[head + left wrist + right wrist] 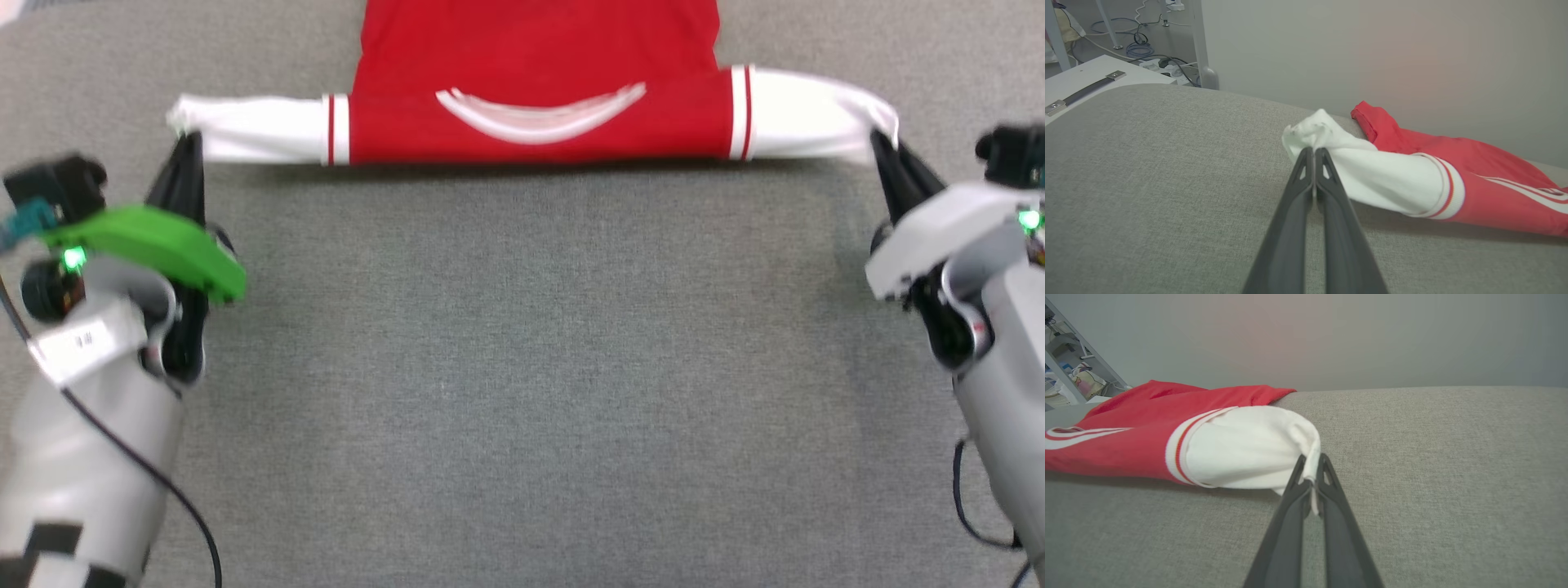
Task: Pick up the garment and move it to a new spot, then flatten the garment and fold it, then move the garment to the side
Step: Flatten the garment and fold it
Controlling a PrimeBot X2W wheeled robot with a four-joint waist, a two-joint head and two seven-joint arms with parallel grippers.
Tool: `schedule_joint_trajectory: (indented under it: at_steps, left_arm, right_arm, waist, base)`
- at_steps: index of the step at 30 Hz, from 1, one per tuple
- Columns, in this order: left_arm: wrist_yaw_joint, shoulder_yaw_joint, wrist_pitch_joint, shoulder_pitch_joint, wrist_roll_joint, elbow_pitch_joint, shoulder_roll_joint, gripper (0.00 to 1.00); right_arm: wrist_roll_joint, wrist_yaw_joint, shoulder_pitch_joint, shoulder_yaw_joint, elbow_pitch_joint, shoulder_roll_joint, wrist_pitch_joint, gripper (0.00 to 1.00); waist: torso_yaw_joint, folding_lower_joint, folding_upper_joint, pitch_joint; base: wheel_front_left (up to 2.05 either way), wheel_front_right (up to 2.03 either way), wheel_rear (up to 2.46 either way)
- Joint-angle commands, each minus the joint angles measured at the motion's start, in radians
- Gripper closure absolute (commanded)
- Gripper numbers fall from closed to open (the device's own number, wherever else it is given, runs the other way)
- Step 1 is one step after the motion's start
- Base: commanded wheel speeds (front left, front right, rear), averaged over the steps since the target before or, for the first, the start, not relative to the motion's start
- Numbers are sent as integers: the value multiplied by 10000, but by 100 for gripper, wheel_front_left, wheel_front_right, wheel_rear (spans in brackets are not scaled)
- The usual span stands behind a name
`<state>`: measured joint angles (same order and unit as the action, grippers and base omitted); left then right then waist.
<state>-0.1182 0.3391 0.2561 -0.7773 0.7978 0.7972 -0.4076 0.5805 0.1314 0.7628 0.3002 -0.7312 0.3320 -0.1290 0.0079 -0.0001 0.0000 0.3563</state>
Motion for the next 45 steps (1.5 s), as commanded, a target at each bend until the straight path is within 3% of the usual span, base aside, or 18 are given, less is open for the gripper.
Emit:
schedule_joint_trajectory:
  at_steps: [1,7,14,18,24,32,33,34,35,36,40,45]
  left_arm:
    - [123,-235,54,789,-67,-411,-40,100]
    - [796,-980,55,4076,-172,-2753,80,100]
    - [1691,-1575,56,6990,-205,-5142,420,100]
    - [2022,-1577,56,8084,-155,-5746,607,100]
    - [2349,-1582,56,9120,-249,-6153,938,100]
    - [2446,-1659,56,9565,-459,-6215,1149,100]
    - [2437,-1626,56,9516,-540,-6252,1163,100]
    - [2426,-1587,56,9468,-608,-6293,1180,100]
    - [2407,-1529,56,9402,-662,-6344,1219,100]
    - [2388,-1499,56,9338,-706,-6393,1250,100]
    - [2368,-1451,57,9091,-1014,-6676,1367,100]
    - [2208,-1345,57,8701,-1307,-6959,1569,100]
  right_arm:
    - [128,-7,-586,-149,280,119,-84,100]
    - [208,-7,-3502,-1289,2015,217,292,100]
    - [-546,-7,-6542,-3266,4530,-621,1205,100]
    - [-1183,-7,-7966,-4115,5962,-1381,2055,100]
    - [-1859,-7,-9456,-4535,7212,-2204,3021,100]
    - [-2233,-7,-10270,-4639,7594,-2496,3445,98]
    - [-2214,-7,-10245,-4597,7557,-2459,3443,78]
    - [-2209,-7,-10211,-4551,7531,-2412,3442,45]
    - [-2208,-7,-10135,-4516,7536,-2354,3390,26]
    - [-2199,-7,-10055,-4533,7552,-2337,3319,0]
    - [-2160,-7,-9532,-4686,7696,-2270,3137,0]
    - [-2300,-7,-8015,-5585,7502,-2310,3099,0]
  waist:
    - [111,1,0,-755]
    - [205,1,0,-1563]
    - [305,1,0,-2031]
    - [303,1,0,-2206]
    - [247,1,0,-2459]
    - [239,1,0,-2422]
    - [268,1,0,-2384]
    - [296,1,0,-2350]
    - [343,1,0,-2297]
    - [383,1,0,-2258]
    - [549,1,0,-2053]
    - [906,1,0,-1662]
  base:
    - [0,0,0]
    - [0,0,0]
    - [0,0,0]
    - [0,0,0]
    - [0,0,0]
    - [0,0,0]
    - [0,0,0]
    - [0,0,0]
    - [0,0,0]
    - [0,0,0]
    - [0,0,0]
    - [0,0,0]
